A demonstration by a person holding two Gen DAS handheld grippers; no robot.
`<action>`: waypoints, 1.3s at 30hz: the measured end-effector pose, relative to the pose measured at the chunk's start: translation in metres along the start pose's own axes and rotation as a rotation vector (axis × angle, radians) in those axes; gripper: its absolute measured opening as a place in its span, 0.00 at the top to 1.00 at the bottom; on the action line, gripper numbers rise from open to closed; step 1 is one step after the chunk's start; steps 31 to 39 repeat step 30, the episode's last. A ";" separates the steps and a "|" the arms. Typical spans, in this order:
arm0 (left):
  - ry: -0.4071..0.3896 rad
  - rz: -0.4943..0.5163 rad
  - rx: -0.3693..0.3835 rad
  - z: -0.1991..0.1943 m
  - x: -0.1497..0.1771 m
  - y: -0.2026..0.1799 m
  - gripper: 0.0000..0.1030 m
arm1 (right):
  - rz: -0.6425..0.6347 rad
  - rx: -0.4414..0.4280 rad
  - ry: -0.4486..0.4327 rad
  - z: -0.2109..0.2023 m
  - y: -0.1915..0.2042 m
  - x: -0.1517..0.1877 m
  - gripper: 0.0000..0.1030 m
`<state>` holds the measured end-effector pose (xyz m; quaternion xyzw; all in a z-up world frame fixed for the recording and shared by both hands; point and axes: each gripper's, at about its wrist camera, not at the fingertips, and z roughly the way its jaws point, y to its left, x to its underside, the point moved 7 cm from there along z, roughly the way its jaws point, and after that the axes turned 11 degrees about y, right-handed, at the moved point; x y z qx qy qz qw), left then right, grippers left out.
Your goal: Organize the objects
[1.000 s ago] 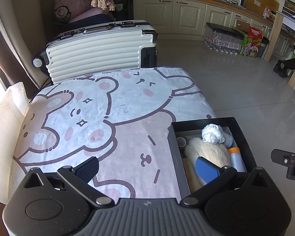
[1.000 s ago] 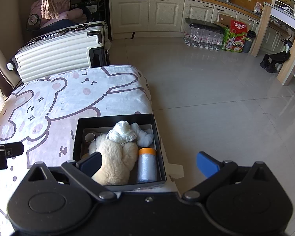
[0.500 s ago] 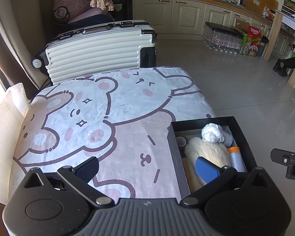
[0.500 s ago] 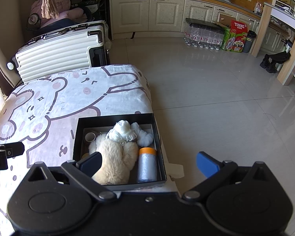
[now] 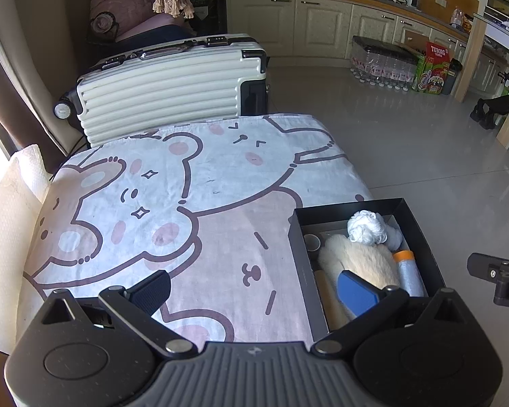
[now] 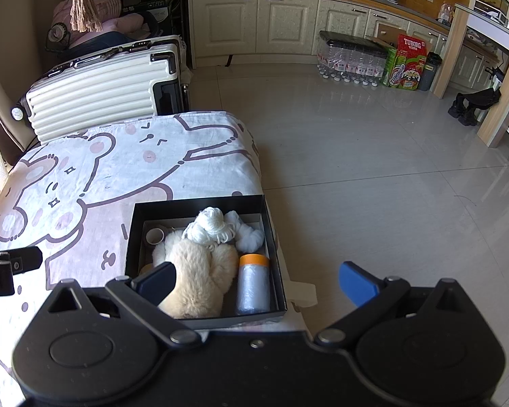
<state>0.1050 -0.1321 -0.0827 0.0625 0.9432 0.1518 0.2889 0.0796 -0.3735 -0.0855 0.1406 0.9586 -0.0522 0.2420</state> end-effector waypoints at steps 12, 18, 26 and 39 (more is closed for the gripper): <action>0.000 0.000 0.000 0.000 0.000 -0.001 0.00 | -0.002 0.001 0.001 0.001 0.001 0.001 0.00; -0.001 0.000 -0.001 0.000 0.000 -0.001 0.00 | -0.002 0.001 0.001 0.002 0.000 0.002 0.00; 0.000 0.003 0.004 0.002 0.002 -0.005 0.00 | -0.001 0.001 0.001 0.001 0.000 0.002 0.00; 0.002 0.007 0.000 0.003 0.003 -0.006 0.00 | -0.001 0.001 0.001 0.001 0.000 0.002 0.00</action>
